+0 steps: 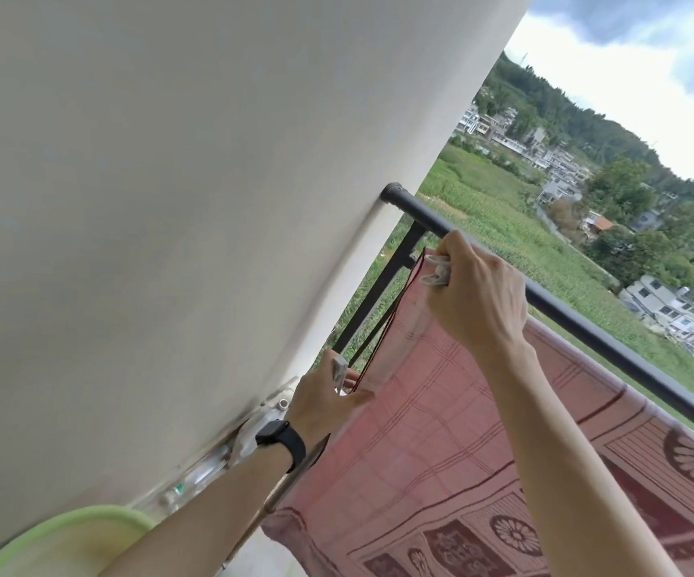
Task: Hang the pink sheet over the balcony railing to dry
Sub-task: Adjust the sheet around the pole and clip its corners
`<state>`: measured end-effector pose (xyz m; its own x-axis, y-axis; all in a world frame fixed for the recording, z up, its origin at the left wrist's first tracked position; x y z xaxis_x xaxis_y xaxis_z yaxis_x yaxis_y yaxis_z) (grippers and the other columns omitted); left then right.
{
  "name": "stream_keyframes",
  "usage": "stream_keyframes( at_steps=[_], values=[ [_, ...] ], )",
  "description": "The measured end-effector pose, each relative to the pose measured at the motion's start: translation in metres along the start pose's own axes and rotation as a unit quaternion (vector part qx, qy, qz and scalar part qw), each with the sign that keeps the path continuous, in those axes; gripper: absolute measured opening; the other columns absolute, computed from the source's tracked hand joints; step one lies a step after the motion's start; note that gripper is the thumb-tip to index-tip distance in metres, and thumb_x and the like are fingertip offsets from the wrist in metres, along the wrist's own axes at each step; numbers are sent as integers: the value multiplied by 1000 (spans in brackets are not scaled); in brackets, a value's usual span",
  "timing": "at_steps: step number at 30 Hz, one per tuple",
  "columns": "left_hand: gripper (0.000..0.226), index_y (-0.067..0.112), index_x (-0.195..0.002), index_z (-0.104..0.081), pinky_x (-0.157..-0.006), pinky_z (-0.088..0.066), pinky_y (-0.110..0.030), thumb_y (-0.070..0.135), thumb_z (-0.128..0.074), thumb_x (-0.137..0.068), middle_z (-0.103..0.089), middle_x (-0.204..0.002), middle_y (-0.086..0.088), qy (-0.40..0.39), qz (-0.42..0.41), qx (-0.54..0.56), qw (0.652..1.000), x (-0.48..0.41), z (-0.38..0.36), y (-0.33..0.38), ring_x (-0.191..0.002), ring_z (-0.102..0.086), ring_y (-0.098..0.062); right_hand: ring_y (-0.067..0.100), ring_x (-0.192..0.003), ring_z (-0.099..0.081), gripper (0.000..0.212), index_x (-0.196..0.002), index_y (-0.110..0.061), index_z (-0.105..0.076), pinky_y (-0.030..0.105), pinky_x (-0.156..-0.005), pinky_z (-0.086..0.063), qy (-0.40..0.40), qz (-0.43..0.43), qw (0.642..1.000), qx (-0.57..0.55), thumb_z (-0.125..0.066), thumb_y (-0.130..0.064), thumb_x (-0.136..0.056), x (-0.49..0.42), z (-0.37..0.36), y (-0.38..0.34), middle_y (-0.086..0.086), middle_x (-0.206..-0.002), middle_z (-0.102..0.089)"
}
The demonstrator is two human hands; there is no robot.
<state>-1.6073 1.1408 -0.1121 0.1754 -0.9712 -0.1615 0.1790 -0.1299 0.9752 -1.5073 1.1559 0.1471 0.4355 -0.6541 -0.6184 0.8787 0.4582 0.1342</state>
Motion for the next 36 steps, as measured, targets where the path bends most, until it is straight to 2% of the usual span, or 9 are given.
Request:
stream_keyframes(
  at_steps=[3, 6, 8, 13, 19, 25, 28, 32, 36],
  values=[
    [49, 31, -91, -34, -67, -58, -36, 49, -78, -77, -70, -92, 10, -36, -27, -88, 995, 5, -2, -10, -77, -69, -13, 17, -45, -49, 16, -86, -17, -51, 30, -42, -45, 20, -6, 1000, 4, -51, -1, -84, 1, 0, -2, -2, -62, -53],
    [39, 20, -95, -42, -49, -43, -23, 43, -72, -86, -56, -66, 11, -4, -73, -187, 980, 11, -1, -9, -56, -56, -19, 5, -44, -33, 15, -85, -17, -51, 23, -43, -38, 32, -17, 999, -2, -52, -2, -83, 3, -1, -2, -4, -61, -51],
    [33, 13, -102, -48, -52, -46, -29, 38, -67, -91, -53, -62, 10, -15, -109, -239, 965, 10, 14, -8, -56, -57, -24, 2, -45, -28, 13, -84, -16, -51, 20, -44, -32, 48, -21, 999, -1, -51, -4, -82, 4, 1, -2, -4, -62, -53],
    [36, 18, -99, -43, -58, -44, -34, 40, -69, -89, -64, -76, 4, -54, -119, -305, 943, -8, 73, -15, -66, -62, -29, 19, -49, -46, 20, -88, -15, -53, 29, -44, -44, 48, 1, 999, -7, -34, -18, -83, 3, 2, -7, -3, -69, -60],
    [30, 27, -80, -32, -60, -45, -36, 25, -62, -85, -56, -76, 1, -124, 19, -227, 966, -11, 33, -23, -64, -51, -21, 22, -53, -51, 11, -89, -16, -53, 30, -48, -46, 29, -21, 999, 4, -46, -7, -86, 6, 2, -1, -2, -72, -62],
    [39, 22, -79, -34, -49, -32, -17, 28, -71, -69, -44, -67, 11, -144, 55, -101, 983, 20, 34, -39, -51, -37, -4, 22, -54, -51, 11, -91, -15, -53, 27, -48, -41, 19, -20, 1000, 12, -49, -6, -88, 4, 2, -4, -1, -72, -61],
    [38, 24, -78, -34, -50, -33, -16, 24, -71, -78, -48, -69, 9, -166, 54, -160, 972, 24, 51, -50, -53, -40, -2, 22, -56, -51, 10, -92, -15, -54, 26, -47, -37, 23, -18, 999, 16, -51, -7, -88, 6, 3, -6, -1, -74, -62],
    [16, 16, -95, -41, -65, -44, -34, 15, -57, -91, -64, -89, -7, -47, 47, -298, 952, 1, 94, -41, -79, -60, -28, 26, -58, -54, 12, -95, -15, -55, 35, -51, -49, 33, -31, 999, 5, -49, -9, -86, 7, 4, -8, 0, -77, -64],
    [38, 18, -92, -45, -76, -48, -33, 32, -76, -74, -70, -94, 3, -40, 79, -67, 994, -27, 91, 22, -89, -66, -19, 25, -56, -56, 16, -94, -17, -56, 30, -49, -45, 28, -70, 997, -31, -46, -8, -87, 4, 5, 0, -4, -67, -58]
  ],
)
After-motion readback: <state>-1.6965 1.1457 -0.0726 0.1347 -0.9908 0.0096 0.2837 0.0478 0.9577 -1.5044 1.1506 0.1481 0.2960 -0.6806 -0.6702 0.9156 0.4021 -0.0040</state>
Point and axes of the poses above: each hand's wrist, its own x-axis away from the middle knuckle, its own z-axis out of the back of the hand, y = z × x, the point moved 5 cm from there along -x, towards the middle knuckle
